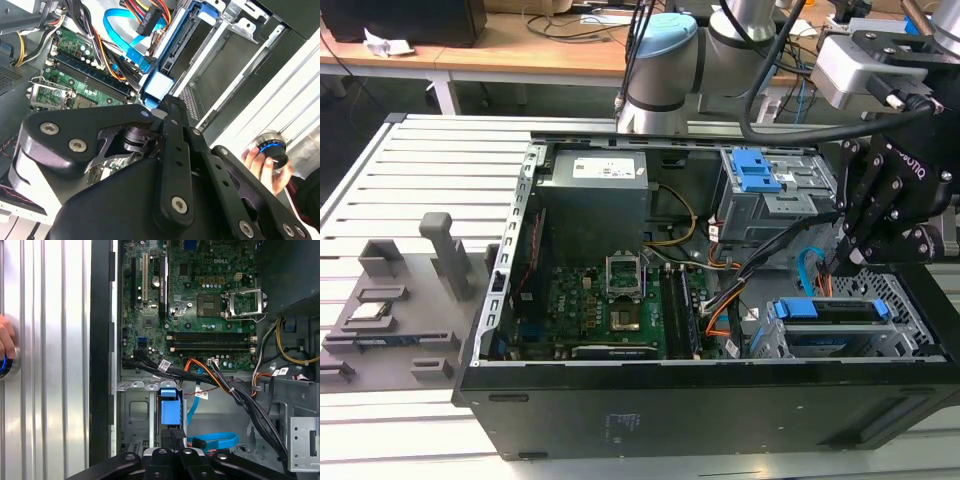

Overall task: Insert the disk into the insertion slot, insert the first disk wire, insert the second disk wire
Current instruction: 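Insert the disk into the insertion slot, then insert the first disk wire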

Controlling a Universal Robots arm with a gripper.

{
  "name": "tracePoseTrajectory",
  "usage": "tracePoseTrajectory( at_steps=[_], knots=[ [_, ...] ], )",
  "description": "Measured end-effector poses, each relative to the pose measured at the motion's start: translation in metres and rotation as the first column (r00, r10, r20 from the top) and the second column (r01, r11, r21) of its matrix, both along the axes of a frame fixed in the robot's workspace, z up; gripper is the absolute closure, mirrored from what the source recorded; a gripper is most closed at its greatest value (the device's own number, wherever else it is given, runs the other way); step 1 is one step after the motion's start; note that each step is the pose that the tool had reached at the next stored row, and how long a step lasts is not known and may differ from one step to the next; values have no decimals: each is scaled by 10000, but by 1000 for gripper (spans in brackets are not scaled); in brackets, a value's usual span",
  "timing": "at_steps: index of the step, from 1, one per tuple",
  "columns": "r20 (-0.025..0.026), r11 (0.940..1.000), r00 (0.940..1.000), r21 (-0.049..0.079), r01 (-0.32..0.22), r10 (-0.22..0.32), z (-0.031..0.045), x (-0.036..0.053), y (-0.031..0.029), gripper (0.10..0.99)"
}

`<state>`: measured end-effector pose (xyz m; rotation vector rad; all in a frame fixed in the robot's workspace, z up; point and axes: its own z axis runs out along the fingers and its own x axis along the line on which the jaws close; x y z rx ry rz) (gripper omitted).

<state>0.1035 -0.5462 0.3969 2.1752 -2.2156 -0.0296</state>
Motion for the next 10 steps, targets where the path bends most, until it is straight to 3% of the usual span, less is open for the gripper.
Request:
tracePoseTrajectory(
  at_steps=[8, 10],
  knots=[
    [0, 10000, 10000, -1, 0, 0, 1, 1, 0, 980],
    [1, 10000, 10000, -6, 1, -1, -7, 81, 13, 980]
  ],
)
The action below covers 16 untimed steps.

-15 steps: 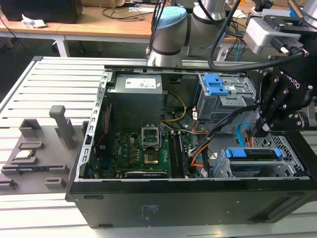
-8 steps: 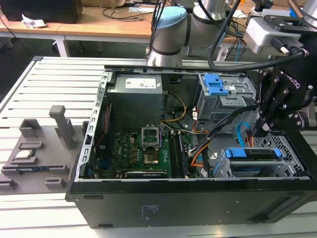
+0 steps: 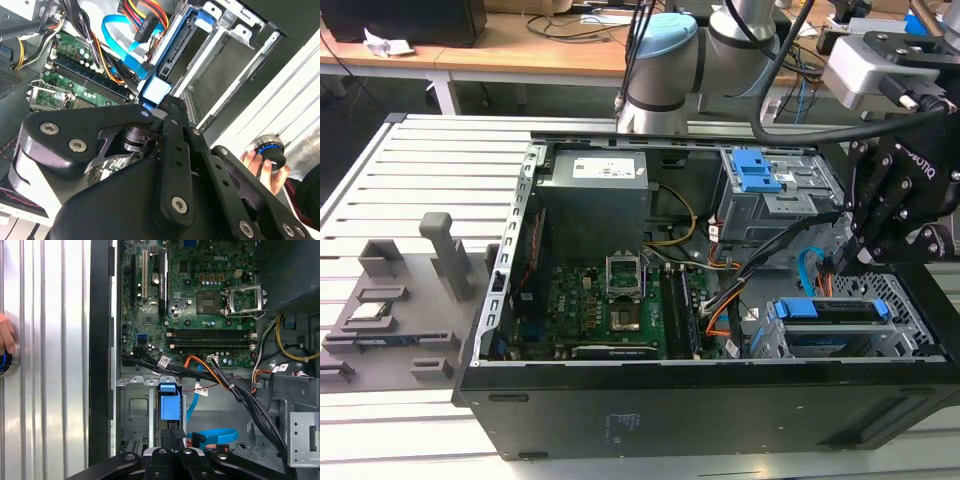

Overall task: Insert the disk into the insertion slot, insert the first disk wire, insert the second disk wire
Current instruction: 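Insert the first disk wire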

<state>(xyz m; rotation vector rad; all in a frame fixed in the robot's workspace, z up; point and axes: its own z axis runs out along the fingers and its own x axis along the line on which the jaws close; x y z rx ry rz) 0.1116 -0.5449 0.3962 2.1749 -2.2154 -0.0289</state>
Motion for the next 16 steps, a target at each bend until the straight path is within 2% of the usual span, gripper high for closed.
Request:
tracePoseTrajectory(
  at_steps=[5, 6, 8, 11, 14, 16],
  knots=[
    [-9, 10000, 10000, -41, 0, 0, -20, 180, 82, 980],
    [-11, 10000, 10000, -65, -1, 1, -29, 228, 114, 980],
    [-12, 10000, 10000, -99, -2, 1, -37, 274, 151, 980],
    [-11, 9998, 10000, -177, -1, 0, -59, 370, 316, 980],
    [-12, 9998, 10000, -211, -1, 0, -75, 399, 415, 980],
    [-11, 9998, 10000, -218, 0, 0, -91, 401, 440, 980]
  ],
)
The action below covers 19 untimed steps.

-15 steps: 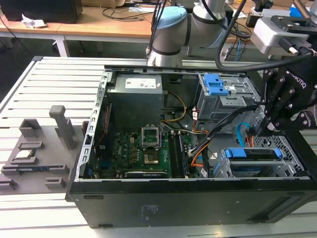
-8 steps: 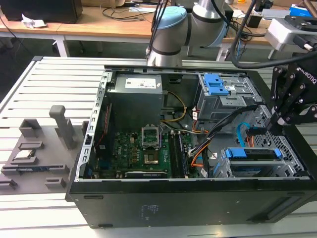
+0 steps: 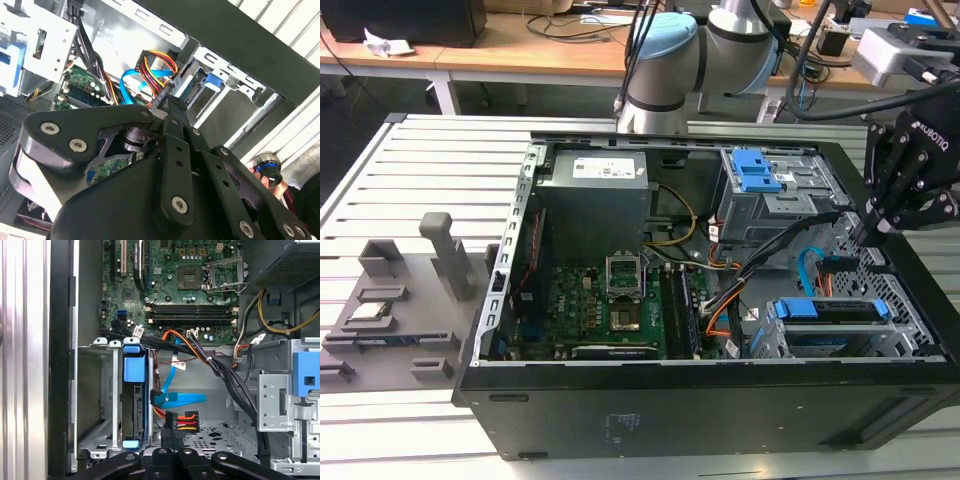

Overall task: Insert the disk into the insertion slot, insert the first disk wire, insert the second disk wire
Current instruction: 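Insert the first disk wire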

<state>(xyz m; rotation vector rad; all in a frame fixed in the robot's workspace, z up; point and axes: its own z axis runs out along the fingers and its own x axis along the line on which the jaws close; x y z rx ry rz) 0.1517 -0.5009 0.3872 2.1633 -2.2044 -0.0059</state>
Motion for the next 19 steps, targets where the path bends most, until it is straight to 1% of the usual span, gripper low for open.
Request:
tracePoseTrajectory(
  at_steps=[3, 7, 9, 10, 12, 15, 18, 19],
  knots=[
    [0, 10000, 10000, -2, 0, 0, -25, 1, 4, 980],
    [0, 10000, 10000, 0, 0, 0, -27, 1, 4, 973],
    [0, 10000, 10000, 0, -1, 1, -28, 1, 4, 851],
    [0, 10000, 10000, 0, 0, 0, -28, 1, 3, 851],
    [0, 10000, 10000, 0, 0, 0, -28, 1, 3, 725],
    [0, 10000, 10000, -21, 0, 0, -40, 0, 8, 725],
    [0, 9999, 10000, -108, 0, 0, -83, 0, 17, 725],
    [0, 9999, 10000, -161, -2, 2, -103, -1, 18, 725]
  ],
)
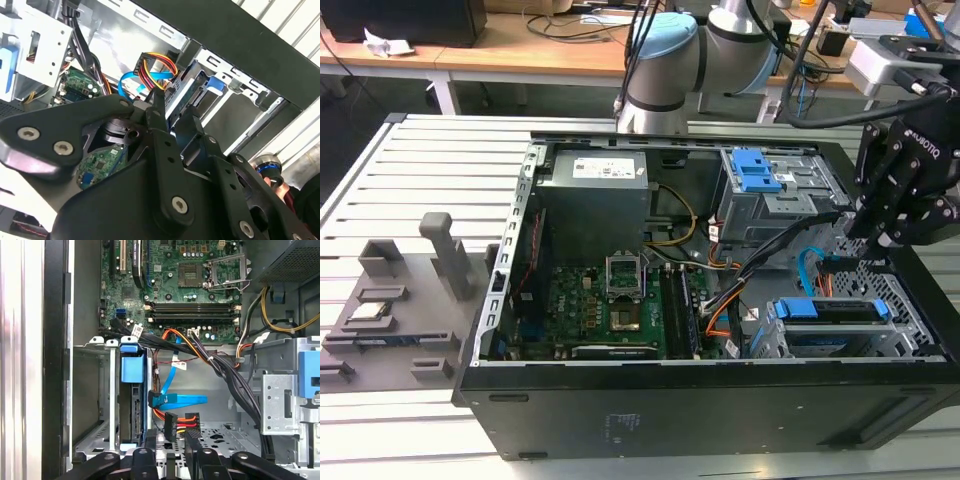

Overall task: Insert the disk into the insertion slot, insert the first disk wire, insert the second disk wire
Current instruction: 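Insert the first disk wire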

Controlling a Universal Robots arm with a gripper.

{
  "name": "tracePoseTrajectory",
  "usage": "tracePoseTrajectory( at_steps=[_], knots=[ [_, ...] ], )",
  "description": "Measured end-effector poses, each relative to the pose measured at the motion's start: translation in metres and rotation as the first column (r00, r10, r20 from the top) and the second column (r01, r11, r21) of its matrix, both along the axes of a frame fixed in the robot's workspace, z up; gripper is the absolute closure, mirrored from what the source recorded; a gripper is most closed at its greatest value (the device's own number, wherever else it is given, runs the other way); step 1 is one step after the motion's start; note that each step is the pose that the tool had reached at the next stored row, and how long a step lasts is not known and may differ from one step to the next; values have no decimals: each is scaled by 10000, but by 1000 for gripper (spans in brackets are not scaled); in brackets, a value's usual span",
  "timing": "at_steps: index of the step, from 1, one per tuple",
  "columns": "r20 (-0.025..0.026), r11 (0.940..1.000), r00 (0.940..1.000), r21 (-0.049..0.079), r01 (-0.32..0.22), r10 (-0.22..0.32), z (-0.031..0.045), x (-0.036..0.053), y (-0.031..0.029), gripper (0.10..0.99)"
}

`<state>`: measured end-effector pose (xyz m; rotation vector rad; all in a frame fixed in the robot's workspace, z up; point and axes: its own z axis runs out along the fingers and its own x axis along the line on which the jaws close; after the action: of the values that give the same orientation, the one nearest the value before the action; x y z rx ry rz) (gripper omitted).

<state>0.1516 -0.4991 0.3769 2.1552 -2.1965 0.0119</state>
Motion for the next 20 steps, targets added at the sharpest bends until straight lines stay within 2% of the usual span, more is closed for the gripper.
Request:
tracePoseTrajectory(
  at_steps=[1, 11, 20],
  knots=[
    [0, 10000, 10000, -69, 2, -2, -41, -7, -1, 725],
    [0, 9998, 10000, -182, 1, -1, -214, -52, 0, 725],
    [0, 9998, 10000, -216, 1, -1, -230, -53, -1, 737]
  ],
)
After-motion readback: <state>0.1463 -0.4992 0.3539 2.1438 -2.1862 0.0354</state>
